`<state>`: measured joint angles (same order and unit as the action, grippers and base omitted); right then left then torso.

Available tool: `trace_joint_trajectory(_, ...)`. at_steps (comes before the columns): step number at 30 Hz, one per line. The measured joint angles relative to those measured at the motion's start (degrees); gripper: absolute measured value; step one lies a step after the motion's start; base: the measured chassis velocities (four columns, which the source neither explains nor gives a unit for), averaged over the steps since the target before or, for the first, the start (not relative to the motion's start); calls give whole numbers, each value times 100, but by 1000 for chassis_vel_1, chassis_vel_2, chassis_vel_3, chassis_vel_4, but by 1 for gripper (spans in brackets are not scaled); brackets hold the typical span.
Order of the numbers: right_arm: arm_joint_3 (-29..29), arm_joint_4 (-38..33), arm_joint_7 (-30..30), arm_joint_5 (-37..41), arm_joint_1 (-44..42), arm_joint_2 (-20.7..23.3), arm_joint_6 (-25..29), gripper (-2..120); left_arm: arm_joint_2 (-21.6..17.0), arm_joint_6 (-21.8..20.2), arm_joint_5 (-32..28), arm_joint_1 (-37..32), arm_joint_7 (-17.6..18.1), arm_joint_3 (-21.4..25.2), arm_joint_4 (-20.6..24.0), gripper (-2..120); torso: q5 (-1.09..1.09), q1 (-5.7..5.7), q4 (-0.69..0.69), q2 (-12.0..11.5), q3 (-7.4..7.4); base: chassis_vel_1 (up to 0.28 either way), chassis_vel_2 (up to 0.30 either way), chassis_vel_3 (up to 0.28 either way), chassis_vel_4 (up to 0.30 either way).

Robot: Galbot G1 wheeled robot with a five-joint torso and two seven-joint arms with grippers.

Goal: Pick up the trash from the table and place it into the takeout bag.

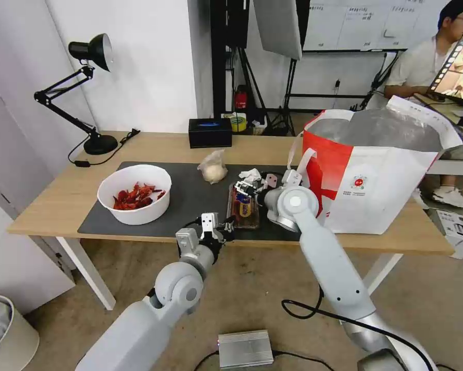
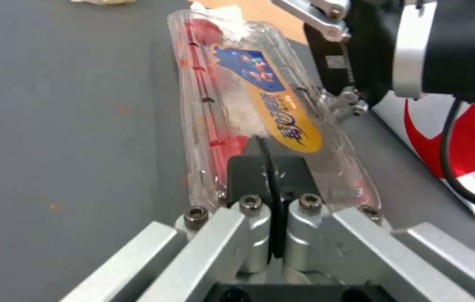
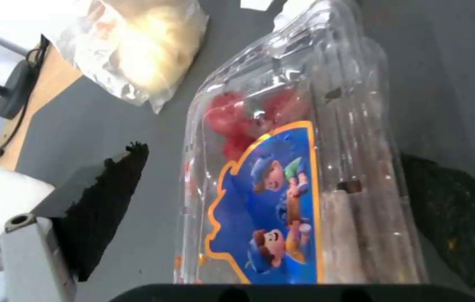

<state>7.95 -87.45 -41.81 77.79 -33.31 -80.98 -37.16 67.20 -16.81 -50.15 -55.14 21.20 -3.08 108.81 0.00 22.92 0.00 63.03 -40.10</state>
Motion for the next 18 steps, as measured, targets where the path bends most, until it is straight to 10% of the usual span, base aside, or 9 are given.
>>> trace_joint_trajectory(10,10,65,-9,-27,7,-7,-4,100,-31,2,-5,7,3,1,28,0,0,-1,0,0,0,0,0,0,0)
trace_joint_trajectory(18,27,136,18,-107,-12,27,-31,74,-21,9,-7,-56,8,29,88,0,-1,-2,-3,1,1,0,0,0,0)
